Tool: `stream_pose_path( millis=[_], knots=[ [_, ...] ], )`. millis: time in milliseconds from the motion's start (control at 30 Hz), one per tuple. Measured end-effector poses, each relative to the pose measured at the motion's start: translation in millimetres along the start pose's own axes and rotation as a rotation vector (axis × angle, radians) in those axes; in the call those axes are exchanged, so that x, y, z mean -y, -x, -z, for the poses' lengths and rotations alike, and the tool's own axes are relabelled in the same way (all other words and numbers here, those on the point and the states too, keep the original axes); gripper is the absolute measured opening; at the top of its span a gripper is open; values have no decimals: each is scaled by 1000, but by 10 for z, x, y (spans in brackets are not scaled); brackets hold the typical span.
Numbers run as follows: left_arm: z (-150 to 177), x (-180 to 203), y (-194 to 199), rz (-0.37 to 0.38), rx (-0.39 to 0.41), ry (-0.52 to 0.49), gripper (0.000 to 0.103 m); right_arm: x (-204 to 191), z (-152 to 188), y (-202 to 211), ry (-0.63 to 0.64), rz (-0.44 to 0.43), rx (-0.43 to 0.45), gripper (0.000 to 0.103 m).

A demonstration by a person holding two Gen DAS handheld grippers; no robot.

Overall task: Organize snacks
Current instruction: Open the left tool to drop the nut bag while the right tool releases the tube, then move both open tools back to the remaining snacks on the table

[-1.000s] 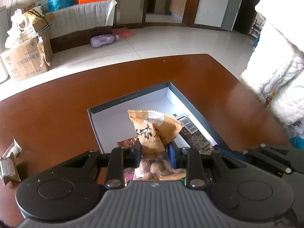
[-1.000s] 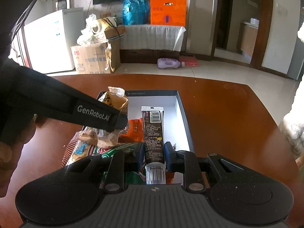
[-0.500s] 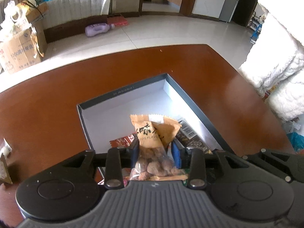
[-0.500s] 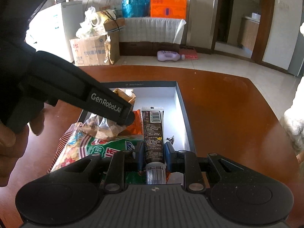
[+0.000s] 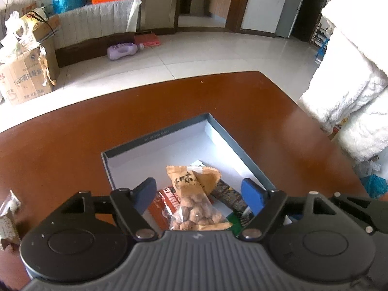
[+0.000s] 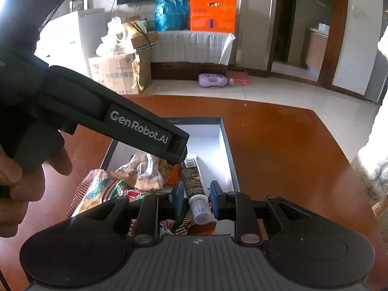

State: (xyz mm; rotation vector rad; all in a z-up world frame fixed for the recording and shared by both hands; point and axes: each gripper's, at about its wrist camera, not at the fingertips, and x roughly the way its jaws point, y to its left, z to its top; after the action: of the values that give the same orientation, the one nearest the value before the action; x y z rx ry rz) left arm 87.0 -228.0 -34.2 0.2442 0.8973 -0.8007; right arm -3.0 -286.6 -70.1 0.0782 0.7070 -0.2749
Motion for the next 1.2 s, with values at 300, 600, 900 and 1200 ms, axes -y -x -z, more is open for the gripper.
stream_pose_path(
  millis=[300,600,900,1200],
  knots=[
    [-21,-181,240,-50,33,16,78,-88,-69,186,0,-8,53,31],
    [29,-579,526,-113,51,44,78,-281,-152,292,11,-37,79,36],
    [222,-1059,776,-202,49,93,78,-509,-262,317,28,-68,92,38],
    [459,-1489,923,-277,46,141,78,-709,-328,336,38,-99,101,45]
  ],
)
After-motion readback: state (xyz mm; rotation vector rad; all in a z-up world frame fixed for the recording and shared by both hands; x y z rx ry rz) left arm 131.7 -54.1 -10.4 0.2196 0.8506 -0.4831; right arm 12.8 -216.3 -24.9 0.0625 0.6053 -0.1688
